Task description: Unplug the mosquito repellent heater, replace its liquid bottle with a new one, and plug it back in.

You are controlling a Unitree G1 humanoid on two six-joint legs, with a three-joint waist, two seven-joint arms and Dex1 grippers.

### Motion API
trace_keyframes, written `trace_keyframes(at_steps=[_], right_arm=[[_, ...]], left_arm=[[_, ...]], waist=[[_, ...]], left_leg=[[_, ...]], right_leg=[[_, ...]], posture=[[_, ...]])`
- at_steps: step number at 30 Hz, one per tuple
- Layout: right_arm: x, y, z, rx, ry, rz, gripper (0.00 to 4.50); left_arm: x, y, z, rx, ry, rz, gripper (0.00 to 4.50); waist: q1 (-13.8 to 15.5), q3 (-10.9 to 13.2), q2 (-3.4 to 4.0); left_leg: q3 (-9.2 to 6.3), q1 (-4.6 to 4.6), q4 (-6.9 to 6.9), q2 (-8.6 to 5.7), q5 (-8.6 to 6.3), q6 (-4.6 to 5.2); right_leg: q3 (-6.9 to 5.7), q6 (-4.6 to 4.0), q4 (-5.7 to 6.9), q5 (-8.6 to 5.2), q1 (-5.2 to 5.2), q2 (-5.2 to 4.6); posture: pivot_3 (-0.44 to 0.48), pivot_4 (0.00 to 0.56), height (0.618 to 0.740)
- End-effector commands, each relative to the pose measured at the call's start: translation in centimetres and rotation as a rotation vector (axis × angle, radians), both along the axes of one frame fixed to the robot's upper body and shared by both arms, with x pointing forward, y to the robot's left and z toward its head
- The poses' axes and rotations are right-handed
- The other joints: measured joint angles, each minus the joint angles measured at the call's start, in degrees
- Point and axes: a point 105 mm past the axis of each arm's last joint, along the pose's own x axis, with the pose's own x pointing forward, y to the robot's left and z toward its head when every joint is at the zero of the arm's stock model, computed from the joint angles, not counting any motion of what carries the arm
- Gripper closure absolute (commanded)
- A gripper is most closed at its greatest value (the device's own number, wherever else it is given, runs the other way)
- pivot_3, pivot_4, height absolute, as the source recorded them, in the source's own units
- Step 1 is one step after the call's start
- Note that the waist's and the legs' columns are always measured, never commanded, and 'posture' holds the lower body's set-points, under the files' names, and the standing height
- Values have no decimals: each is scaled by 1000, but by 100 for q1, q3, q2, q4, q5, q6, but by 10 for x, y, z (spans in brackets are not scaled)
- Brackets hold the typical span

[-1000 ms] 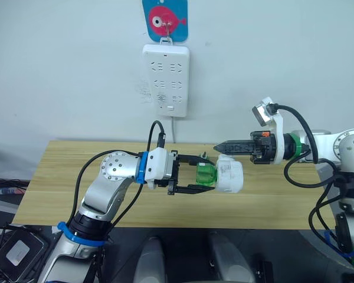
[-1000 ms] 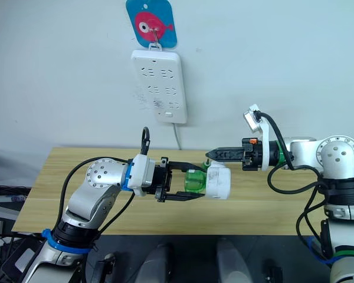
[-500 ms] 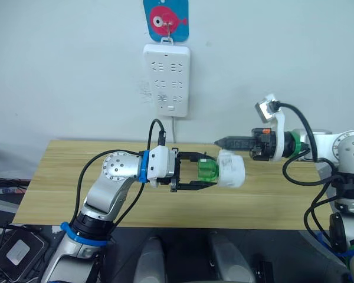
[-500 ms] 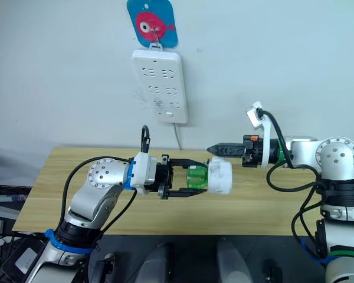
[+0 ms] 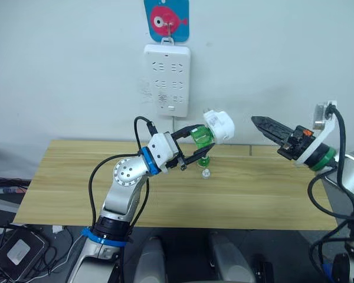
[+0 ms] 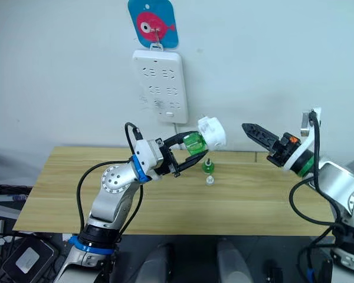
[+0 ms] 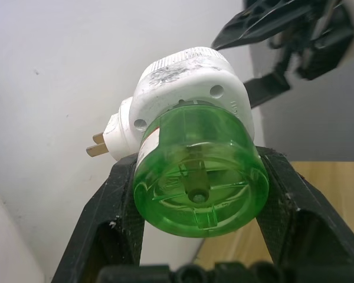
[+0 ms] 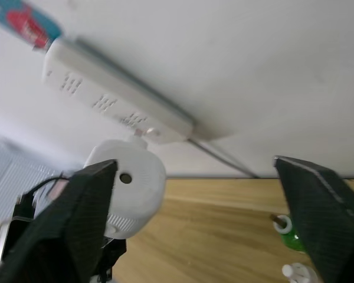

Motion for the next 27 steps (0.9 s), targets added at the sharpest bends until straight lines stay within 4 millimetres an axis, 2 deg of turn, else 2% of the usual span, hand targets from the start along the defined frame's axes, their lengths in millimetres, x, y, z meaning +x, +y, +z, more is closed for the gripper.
trace_keyframes(at_steps=[1, 5, 12, 27], right_arm=[[-16, 18, 12, 124, -12, -22, 0], [-21, 42, 7, 175, 37, -20, 0], [-16, 67, 14, 258, 51, 20, 0], [-5, 81, 21, 237, -16, 131, 0]], left_arm=[[0, -6, 11, -27, -61, 6, 2240], [0, -13, 10, -40, -47, -3, 2240], [1, -22, 12, -63, -42, -7, 2240], [-19, -34, 16, -98, -1, -100, 2240]], waist=[[-30, 0, 1], [-128, 0, 1], [-139, 0, 1], [-135, -1, 3]], left_leg=[[1, 1, -3, 0, 0, 0], [3, 1, -3, -1, 0, 0], [0, 1, -4, -1, 0, -1], [0, 1, -6, -1, 0, 0]], right_leg=[[1, 0, 0, 0, 0, 1], [5, 0, 1, 0, -2, 0], [2, 1, -1, -1, -1, 1], [1, 0, -2, 0, -1, 0]], posture=[[-195, 245, 725], [-198, 244, 725], [-193, 242, 725], [-179, 228, 725]])
